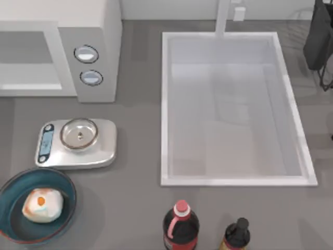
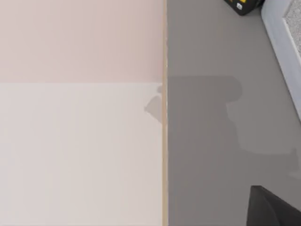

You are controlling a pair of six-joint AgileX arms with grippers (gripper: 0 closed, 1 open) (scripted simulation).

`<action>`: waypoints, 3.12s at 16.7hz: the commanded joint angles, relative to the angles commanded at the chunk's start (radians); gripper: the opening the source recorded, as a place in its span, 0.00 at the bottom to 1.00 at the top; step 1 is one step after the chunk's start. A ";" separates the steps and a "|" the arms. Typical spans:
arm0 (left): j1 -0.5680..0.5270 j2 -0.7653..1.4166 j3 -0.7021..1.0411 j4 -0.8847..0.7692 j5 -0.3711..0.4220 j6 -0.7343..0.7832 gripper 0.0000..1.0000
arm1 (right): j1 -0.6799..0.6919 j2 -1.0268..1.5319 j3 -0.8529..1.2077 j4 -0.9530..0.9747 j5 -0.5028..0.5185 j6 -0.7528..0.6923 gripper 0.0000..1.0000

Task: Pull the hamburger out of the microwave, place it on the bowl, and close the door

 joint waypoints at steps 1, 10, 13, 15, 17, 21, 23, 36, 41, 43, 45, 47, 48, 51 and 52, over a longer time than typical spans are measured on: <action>0.001 0.021 0.022 -0.021 0.005 0.010 0.00 | 0.000 0.000 0.000 0.000 0.000 0.000 1.00; -0.004 0.046 0.001 0.005 0.005 0.016 0.00 | 0.000 0.000 0.000 0.000 0.000 0.000 1.00; -0.002 0.088 -0.082 0.138 0.007 0.018 0.00 | 0.000 0.000 0.000 0.000 0.000 0.000 1.00; 0.000 0.120 -0.147 0.248 0.008 0.020 0.00 | 0.000 0.000 0.000 0.000 0.000 0.000 1.00; 0.001 0.149 -0.202 0.325 0.009 0.021 0.00 | 0.000 0.000 0.000 0.000 0.000 0.000 1.00; 0.003 0.167 -0.233 0.361 0.010 0.023 0.00 | 0.000 0.000 0.000 0.000 0.000 0.000 1.00; -0.001 0.163 -0.232 0.358 0.011 0.022 0.00 | 0.000 0.000 0.000 0.000 0.000 0.000 1.00; -0.205 -0.153 -0.587 0.522 -0.095 -0.195 0.00 | 0.000 0.000 0.000 0.000 0.000 0.000 1.00; -0.234 -0.176 -0.607 0.526 -0.112 -0.225 0.00 | 0.000 0.000 0.000 0.000 0.000 0.000 1.00; -0.290 -0.224 -0.644 0.537 -0.147 -0.274 0.00 | 0.000 0.000 0.000 0.000 0.000 0.000 1.00; -0.362 -0.285 -0.690 0.551 -0.191 -0.337 0.00 | 0.000 0.000 0.000 0.000 0.000 0.000 1.00; -0.439 -0.349 -0.741 0.567 -0.239 -0.405 0.00 | 0.000 0.000 0.000 0.000 0.000 0.000 1.00; -0.476 -0.379 -0.765 0.575 -0.262 -0.438 0.00 | 0.000 0.000 0.000 0.000 0.000 0.000 1.00; -0.556 -0.446 -0.817 0.591 -0.312 -0.509 0.00 | 0.000 0.000 0.000 0.000 0.000 0.000 1.00; -0.566 -0.454 -0.824 0.593 -0.318 -0.518 0.00 | 0.000 0.000 0.000 0.000 0.000 0.000 1.00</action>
